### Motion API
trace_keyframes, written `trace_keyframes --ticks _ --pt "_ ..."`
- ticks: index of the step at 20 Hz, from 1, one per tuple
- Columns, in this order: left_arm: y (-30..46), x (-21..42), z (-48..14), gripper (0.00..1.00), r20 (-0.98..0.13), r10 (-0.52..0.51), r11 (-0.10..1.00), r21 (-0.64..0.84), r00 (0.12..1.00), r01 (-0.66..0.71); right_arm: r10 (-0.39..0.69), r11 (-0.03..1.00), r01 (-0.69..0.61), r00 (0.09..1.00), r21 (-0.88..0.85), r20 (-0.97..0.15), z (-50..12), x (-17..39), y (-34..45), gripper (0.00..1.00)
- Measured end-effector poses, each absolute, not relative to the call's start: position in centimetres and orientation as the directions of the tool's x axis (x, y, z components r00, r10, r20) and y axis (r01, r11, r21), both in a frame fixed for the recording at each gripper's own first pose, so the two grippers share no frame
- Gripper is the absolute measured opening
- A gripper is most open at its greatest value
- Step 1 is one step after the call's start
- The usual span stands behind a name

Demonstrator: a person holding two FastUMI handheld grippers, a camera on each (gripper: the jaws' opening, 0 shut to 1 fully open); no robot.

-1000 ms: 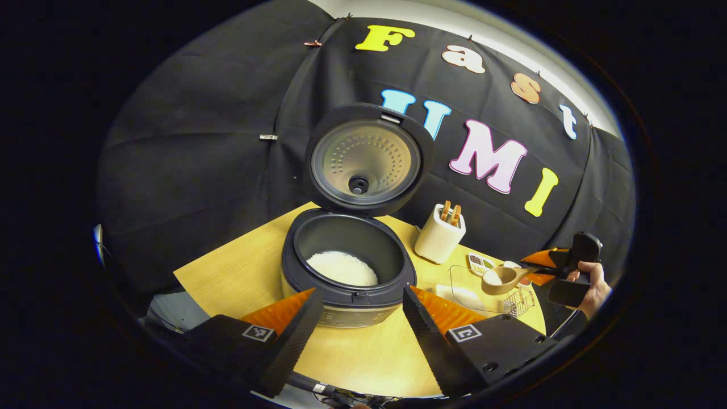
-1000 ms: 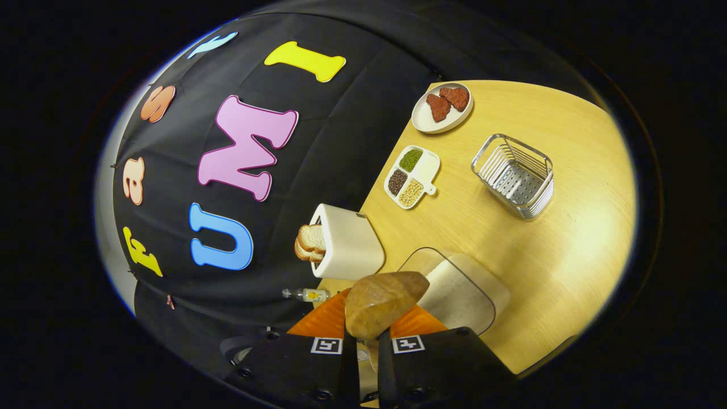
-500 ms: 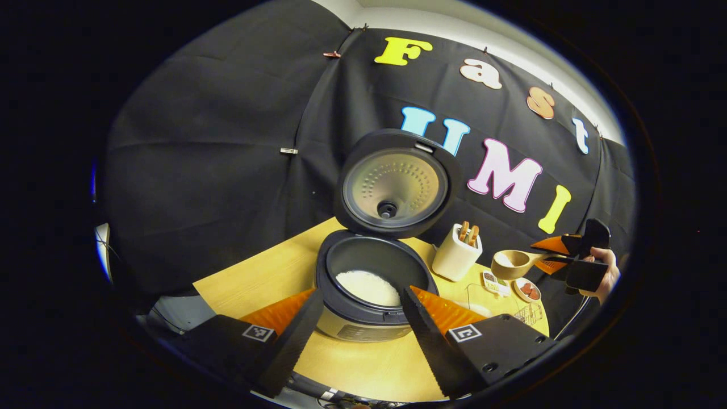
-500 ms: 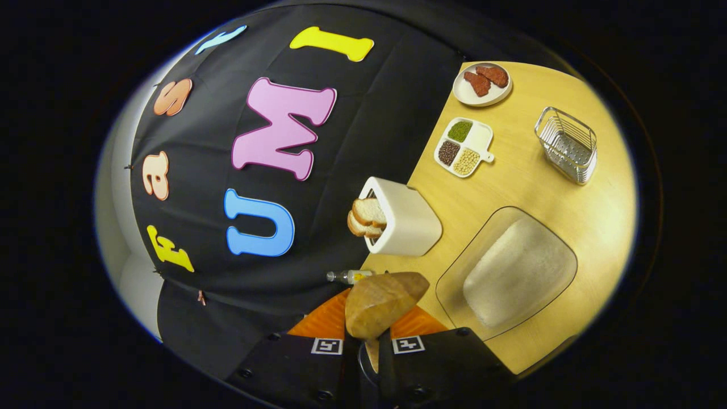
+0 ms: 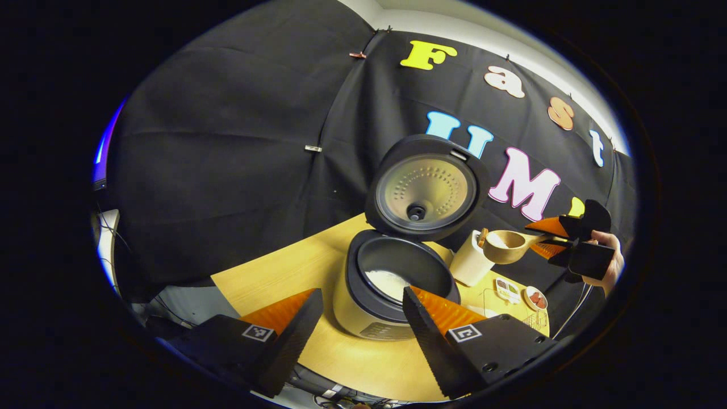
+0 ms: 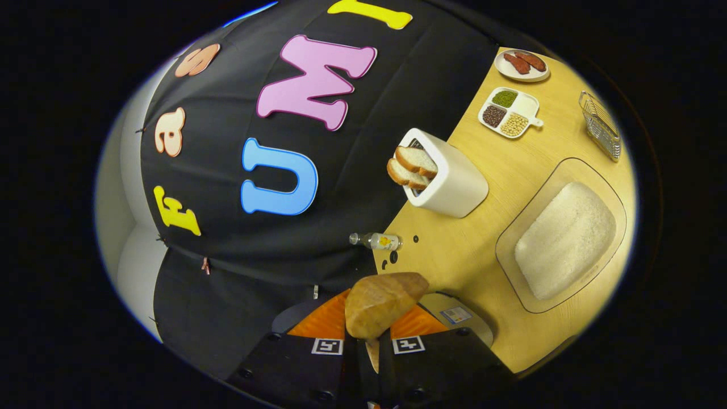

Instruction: Close the left gripper, press the button to open the rice cooker; take a wooden spoon from the chopstick holder with the right hand, scoop a spoonful of rice and pour it into the rice cooker, then put the wooden spoon back into the chopstick holder.

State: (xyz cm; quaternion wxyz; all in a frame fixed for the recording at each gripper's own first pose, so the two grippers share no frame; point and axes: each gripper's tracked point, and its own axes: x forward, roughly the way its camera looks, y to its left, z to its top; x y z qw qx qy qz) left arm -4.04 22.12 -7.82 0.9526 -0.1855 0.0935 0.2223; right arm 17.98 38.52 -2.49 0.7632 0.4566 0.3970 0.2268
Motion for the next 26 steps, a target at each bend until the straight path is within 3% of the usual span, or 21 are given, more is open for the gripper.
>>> trace_keyframes --ticks 1,8,15,16,18,19,26 --pt "22.4 -4.2 -7.8 0.96 -0.261 0.393 0.828 -0.318 0.882 -0.463 0.716 0.492 -0.015 0.576 0.87 -0.395 -2.4 17.8 39.6 0.17" --pt "23.8 -5.0 -8.0 0.95 -0.27 0.421 0.818 -0.299 0.866 -0.491 0.76 0.593 -0.34 0.536 0.73 -0.367 -1.9 14.5 46.3 0.17" --pt "24.8 -5.5 -8.5 0.96 -0.285 0.422 0.826 -0.271 0.861 -0.494 0.798 0.6 -0.629 0.515 0.494 -0.314 -2.0 12.2 50.6 0.17" --pt "24.9 -5.5 -8.5 0.92 -0.285 0.421 0.825 -0.273 0.861 -0.494 0.799 0.6 -0.659 0.515 0.454 -0.309 -2.2 11.9 51.2 0.17" --pt "25.1 -5.3 -8.8 0.96 -0.289 0.421 0.825 -0.272 0.86 -0.495 0.809 0.587 -0.718 0.502 0.374 -0.305 -2.8 11.0 52.2 0.17" --pt "25.2 -5.4 -9.0 0.92 -0.293 0.419 0.825 -0.271 0.859 -0.495 0.817 0.573 -0.748 0.491 0.335 -0.302 -3.2 10.7 52.6 0.17" --pt "25.4 -5.3 -9.7 0.95 -0.308 0.42 0.818 -0.279 0.854 -0.503 0.884 0.429 -0.894 0.385 0.132 -0.266 -4.4 7.1 54.5 0.17"
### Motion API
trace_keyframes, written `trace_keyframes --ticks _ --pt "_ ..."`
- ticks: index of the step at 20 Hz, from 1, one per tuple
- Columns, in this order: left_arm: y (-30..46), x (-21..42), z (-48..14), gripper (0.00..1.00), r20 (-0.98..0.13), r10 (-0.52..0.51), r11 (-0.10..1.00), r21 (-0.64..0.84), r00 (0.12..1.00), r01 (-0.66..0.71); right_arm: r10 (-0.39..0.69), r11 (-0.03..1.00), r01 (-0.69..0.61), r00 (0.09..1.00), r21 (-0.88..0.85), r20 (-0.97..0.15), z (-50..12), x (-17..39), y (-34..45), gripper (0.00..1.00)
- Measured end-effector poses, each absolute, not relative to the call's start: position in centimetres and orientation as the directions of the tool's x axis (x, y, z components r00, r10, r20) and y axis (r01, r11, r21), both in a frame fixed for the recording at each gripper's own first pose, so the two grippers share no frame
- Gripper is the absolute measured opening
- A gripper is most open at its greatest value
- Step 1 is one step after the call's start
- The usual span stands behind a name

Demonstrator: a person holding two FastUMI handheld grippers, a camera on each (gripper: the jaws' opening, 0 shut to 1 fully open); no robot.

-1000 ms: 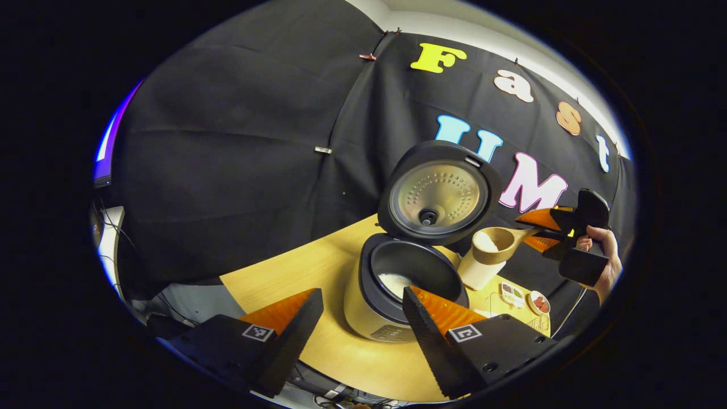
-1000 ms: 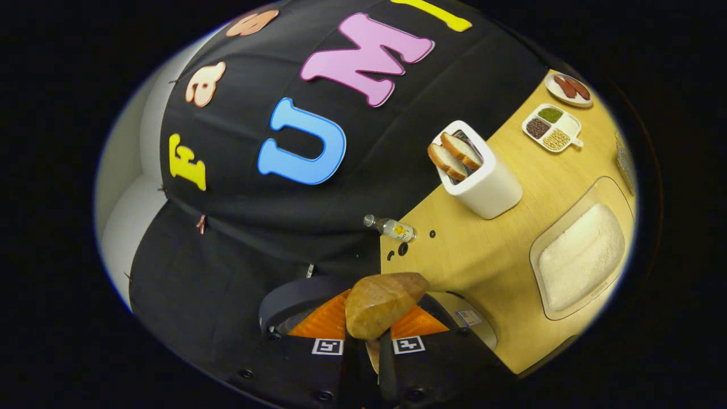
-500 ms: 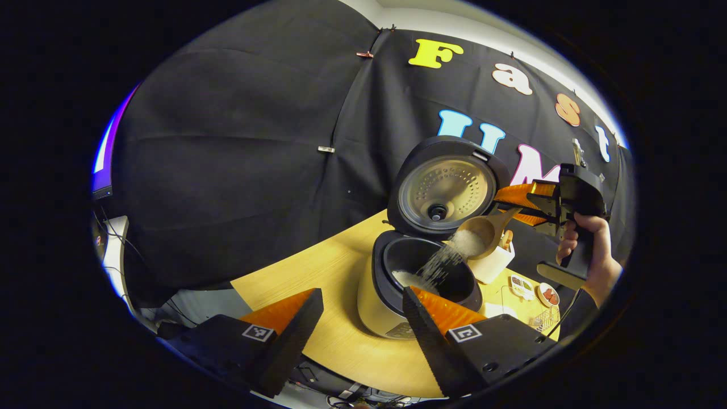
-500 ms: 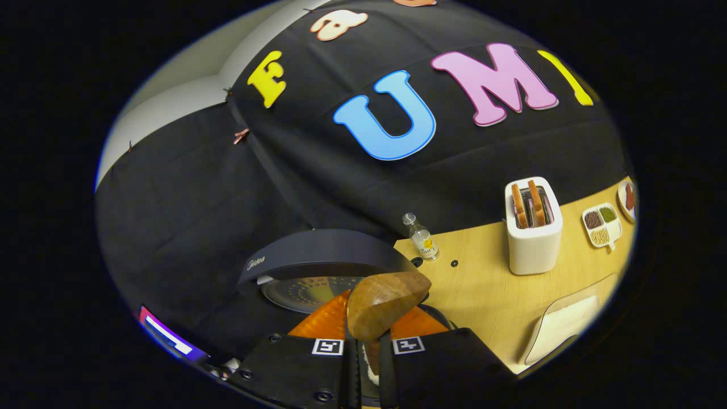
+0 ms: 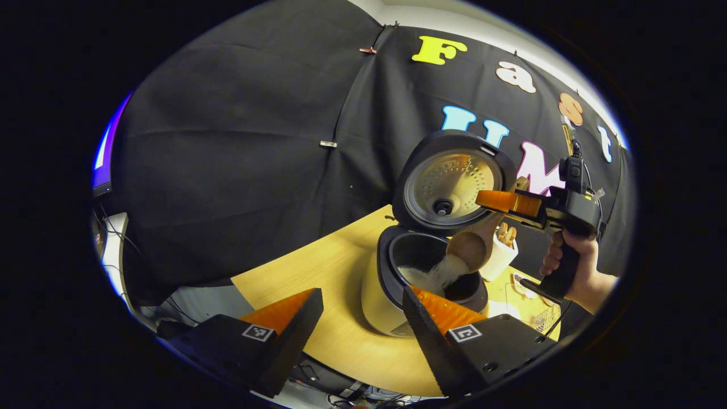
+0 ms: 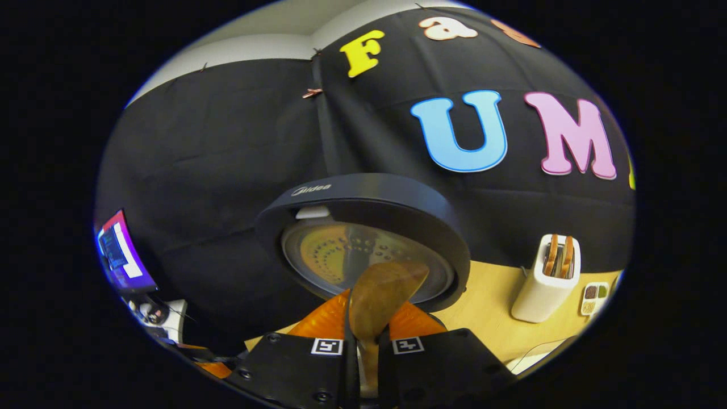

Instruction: Close the left gripper, press the button to open the rice cooker; take a wooden spoon from the chopstick holder with the right hand, scoop a spoonful of rice and pour it into the rice cooker, then put the wooden spoon back into the chopstick holder.

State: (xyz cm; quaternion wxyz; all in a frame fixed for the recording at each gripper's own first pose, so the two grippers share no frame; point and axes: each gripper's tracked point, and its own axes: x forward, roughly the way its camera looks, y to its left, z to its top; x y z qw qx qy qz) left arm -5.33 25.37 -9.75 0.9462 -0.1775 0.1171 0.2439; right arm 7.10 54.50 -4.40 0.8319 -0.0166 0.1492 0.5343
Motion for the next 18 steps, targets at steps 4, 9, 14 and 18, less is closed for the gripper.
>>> trace_keyframes --ticks 4,9,14,18 --pt "25.3 -4.8 -9.7 0.96 -0.308 0.411 0.825 -0.274 0.858 -0.494 0.918 0.33 -0.944 0.318 0.011 -0.236 -4.7 5.1 54.8 0.17" --pt "25.0 -4.2 -9.6 0.93 -0.303 0.402 0.832 -0.274 0.864 -0.483 0.932 0.212 -0.966 0.245 -0.148 -0.267 -6.9 2.6 54.7 0.17" --pt "24.8 -4.2 -9.6 0.96 -0.299 0.401 0.836 -0.267 0.866 -0.479 0.938 0.138 -0.965 0.2 -0.224 -0.283 -8.4 0.8 54.4 0.17" --pt "24.4 -4.3 -9.5 0.96 -0.294 0.403 0.841 -0.254 0.867 -0.477 0.931 0.196 -0.969 0.233 -0.154 -0.282 -8.4 2.1 53.6 0.17"
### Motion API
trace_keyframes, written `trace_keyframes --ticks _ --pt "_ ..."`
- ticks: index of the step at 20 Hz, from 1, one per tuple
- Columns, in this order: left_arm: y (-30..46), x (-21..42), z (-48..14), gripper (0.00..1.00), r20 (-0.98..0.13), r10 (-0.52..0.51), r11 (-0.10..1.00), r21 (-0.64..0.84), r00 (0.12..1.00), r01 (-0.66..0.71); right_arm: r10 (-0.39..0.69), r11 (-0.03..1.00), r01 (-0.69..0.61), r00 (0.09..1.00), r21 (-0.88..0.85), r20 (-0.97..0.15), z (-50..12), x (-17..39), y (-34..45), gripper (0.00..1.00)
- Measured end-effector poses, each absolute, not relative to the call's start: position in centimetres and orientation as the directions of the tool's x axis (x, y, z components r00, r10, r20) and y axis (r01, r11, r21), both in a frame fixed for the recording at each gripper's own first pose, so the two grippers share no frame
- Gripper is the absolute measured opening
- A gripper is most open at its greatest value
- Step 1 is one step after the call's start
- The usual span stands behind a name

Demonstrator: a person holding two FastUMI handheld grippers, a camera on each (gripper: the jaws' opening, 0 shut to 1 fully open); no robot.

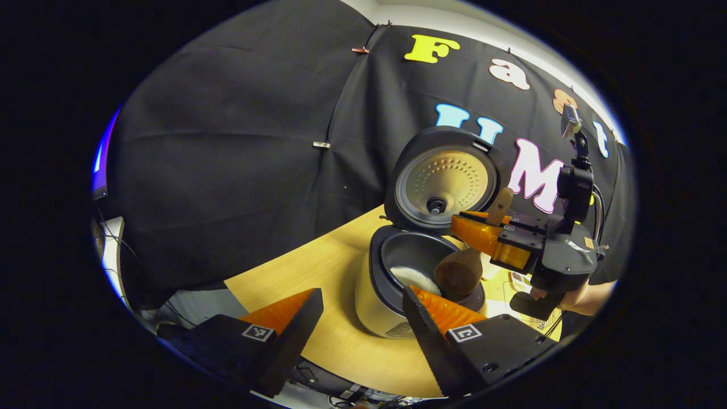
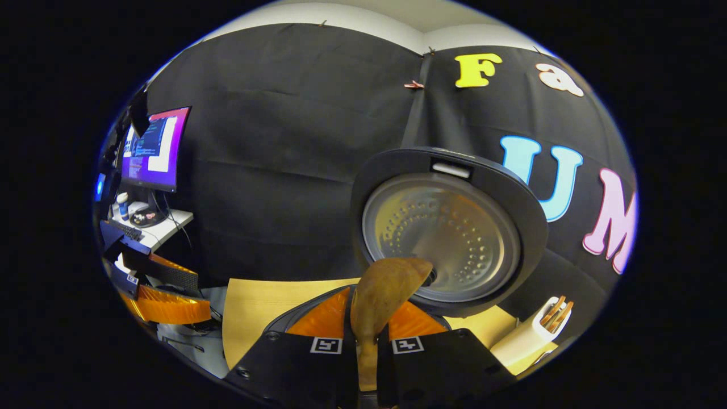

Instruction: Close the left gripper, press the button to open the rice cooker; take a wooden spoon from the chopstick holder with the right hand, scoop a spoonful of rice and pour it into the rice cooker, then put the wooden spoon back into the chopstick holder.

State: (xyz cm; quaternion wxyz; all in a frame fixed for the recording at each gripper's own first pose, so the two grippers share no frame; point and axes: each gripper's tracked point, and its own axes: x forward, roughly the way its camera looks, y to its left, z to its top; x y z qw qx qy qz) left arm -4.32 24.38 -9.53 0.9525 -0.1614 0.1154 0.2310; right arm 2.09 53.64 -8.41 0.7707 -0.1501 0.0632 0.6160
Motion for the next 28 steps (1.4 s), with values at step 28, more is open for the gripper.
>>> trace_keyframes --ticks 28 --pt "10.2 6.1 -4.3 0.96 -0.183 0.133 0.973 -0.164 0.974 -0.163 0.272 0.891 -0.175 0.944 0.419 -0.184 1.3 26.3 11.4 0.17"
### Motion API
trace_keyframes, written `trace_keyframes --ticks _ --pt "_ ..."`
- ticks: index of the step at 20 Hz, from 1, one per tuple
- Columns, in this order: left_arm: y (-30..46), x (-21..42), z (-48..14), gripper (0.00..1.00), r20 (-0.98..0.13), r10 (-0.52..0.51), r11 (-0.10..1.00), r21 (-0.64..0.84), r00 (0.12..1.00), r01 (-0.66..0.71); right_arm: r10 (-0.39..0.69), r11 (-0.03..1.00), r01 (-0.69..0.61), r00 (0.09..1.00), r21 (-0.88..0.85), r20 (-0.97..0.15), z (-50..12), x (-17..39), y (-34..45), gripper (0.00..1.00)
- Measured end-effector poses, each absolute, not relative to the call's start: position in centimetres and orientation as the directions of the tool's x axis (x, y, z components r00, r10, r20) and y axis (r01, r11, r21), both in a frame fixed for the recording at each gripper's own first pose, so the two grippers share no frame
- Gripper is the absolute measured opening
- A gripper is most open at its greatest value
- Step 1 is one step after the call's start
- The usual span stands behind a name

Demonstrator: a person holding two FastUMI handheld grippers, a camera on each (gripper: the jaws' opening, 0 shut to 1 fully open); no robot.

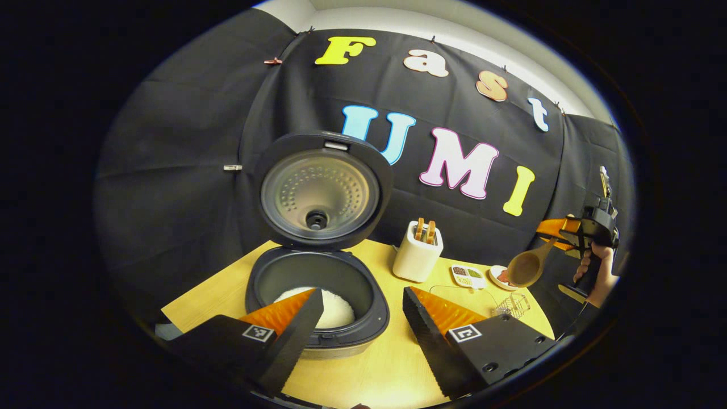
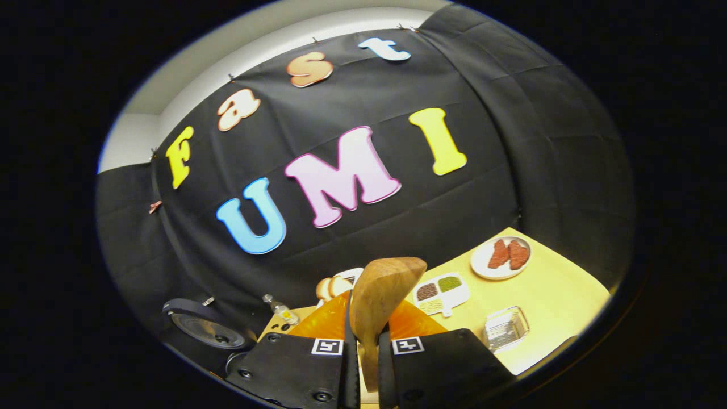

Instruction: Close the left gripper, press the button to open the rice cooker; take a wooden spoon from the chopstick holder with the right hand, scoop a spoonful of rice and pour it into the rice cooker, then put the wooden spoon back into the chopstick holder.

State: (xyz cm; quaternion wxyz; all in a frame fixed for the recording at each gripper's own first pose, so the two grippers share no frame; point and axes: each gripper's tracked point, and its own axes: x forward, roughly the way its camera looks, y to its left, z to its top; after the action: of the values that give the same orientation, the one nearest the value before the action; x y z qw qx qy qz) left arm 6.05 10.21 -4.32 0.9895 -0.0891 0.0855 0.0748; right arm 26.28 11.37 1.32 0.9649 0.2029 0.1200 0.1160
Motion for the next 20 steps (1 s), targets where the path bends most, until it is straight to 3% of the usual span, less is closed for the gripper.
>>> trace_keyframes --ticks 9,20 --pt "7.5 7.4 -4.3 0.95 -0.227 0.181 0.964 -0.153 0.957 -0.218 0.095 0.895 0.038 0.957 0.444 -0.273 -4.0 31.5 0.3 0.17" --pt "4.3 8.0 -4.1 0.96 -0.273 0.253 0.955 -0.083 0.928 -0.284 0.011 0.889 0.177 0.914 0.422 -0.406 -12.7 35.3 -5.5 0.17"
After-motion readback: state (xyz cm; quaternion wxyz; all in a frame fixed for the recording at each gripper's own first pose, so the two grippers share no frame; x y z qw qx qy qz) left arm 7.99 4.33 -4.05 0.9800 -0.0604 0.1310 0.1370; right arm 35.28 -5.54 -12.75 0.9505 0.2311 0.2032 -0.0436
